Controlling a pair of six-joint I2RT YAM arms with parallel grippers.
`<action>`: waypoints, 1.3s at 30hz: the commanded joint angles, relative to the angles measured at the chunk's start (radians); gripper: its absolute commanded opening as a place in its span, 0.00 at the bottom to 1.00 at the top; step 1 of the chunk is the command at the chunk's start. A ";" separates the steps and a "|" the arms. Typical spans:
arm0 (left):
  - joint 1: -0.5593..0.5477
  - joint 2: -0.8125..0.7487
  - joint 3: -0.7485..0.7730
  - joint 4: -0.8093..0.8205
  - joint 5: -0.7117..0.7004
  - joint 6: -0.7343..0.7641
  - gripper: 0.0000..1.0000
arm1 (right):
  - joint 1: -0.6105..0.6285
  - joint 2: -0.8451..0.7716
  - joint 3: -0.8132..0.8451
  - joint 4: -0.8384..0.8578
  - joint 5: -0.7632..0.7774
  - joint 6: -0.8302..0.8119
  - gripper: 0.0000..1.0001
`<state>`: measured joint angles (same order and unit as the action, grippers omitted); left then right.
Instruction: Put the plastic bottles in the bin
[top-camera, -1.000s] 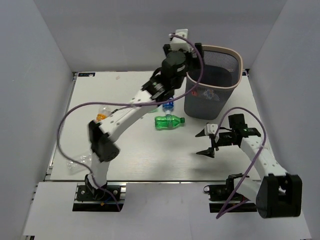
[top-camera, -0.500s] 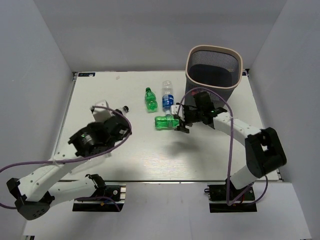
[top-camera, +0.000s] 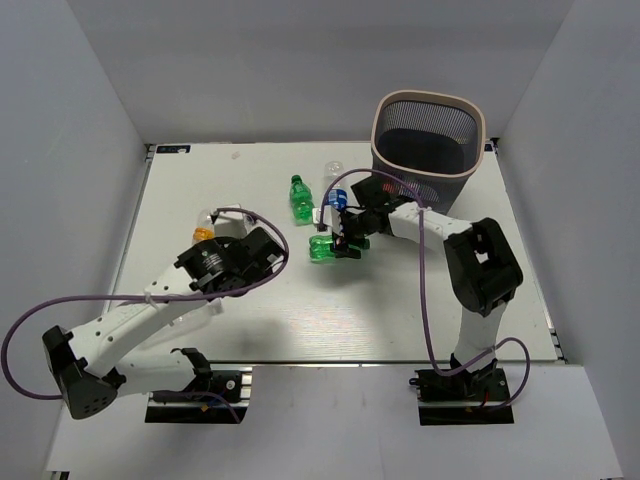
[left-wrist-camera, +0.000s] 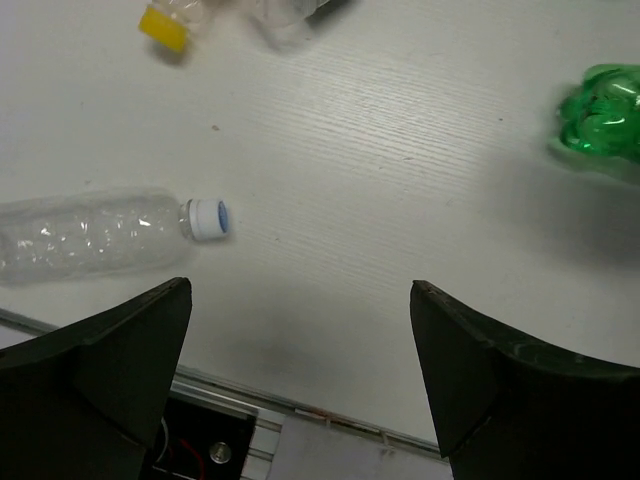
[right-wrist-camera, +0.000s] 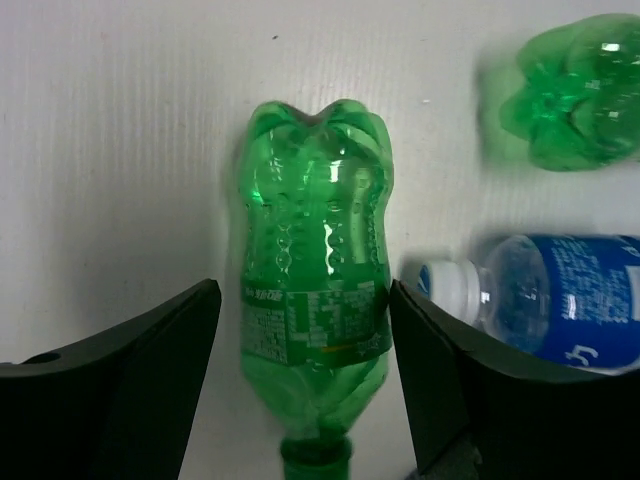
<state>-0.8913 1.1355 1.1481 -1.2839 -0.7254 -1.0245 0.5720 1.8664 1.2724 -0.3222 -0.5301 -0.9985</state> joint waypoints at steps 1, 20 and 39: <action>0.003 -0.039 0.041 0.125 -0.016 0.138 1.00 | 0.000 0.042 0.021 -0.161 -0.021 -0.119 0.72; 0.012 0.017 -0.047 0.314 0.104 0.420 1.00 | 0.003 0.013 -0.154 -0.275 0.030 -0.160 0.85; 0.012 -0.071 -0.111 0.273 0.053 0.365 0.91 | -0.038 -0.510 0.047 -0.470 -0.235 0.029 0.04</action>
<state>-0.8845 1.0885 1.0386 -0.9951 -0.6453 -0.6525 0.5537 1.5021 1.2297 -0.7673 -0.6712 -1.0557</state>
